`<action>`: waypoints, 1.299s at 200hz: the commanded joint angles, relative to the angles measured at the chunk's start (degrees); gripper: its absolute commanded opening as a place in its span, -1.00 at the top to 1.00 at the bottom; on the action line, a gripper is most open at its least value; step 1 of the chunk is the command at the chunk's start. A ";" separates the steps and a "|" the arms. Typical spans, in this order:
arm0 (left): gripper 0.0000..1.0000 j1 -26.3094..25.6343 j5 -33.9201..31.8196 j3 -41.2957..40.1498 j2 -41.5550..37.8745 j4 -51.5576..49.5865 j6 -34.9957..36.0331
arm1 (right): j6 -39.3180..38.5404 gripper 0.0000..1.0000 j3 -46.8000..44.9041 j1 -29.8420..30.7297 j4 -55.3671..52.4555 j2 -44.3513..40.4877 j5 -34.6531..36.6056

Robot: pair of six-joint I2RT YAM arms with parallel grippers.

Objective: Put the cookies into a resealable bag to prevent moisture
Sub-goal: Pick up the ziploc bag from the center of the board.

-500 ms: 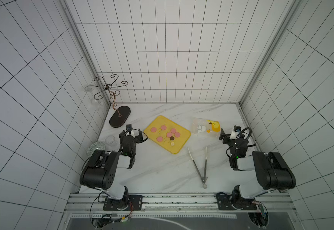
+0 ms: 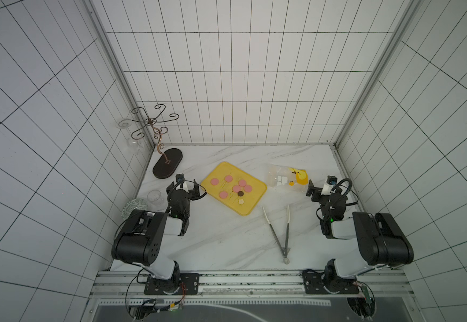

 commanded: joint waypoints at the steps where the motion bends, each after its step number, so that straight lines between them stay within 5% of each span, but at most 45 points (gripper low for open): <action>1: -0.95 0.22 -0.18 0.63 0.06 1.14 0.22 | 0.08 -0.99 -1.70 0.04 1.71 -0.07 0.83; 51: -0.95 0.46 1.15 0.48 -0.59 2.76 1.03 | 0.37 -0.99 -1.51 0.04 -1.04 -3.59 1.47; 106: -0.95 -0.09 2.40 5.50 -17.70 -16.34 -1.62 | -1.17 -0.99 4.30 0.06 -23.20 -20.70 -6.19; 144: -0.95 -0.97 6.99 21.29 -21.95 -45.22 -13.69 | 2.22 -0.99 16.27 1.67 -45.95 -26.96 -15.29; 187: -0.95 -4.14 18.71 30.93 -19.14 -63.06 -21.22 | 6.94 -0.99 32.80 11.44 -66.53 -18.77 -8.83; 225: -0.95 -5.66 32.66 32.00 -17.40 -63.83 -26.82 | 11.73 -0.99 45.83 18.91 -75.53 -7.05 -4.37; 260: -0.95 -7.84 37.38 34.47 -14.35 -64.34 -28.54 | 11.58 -0.99 56.53 24.05 -82.30 3.74 0.45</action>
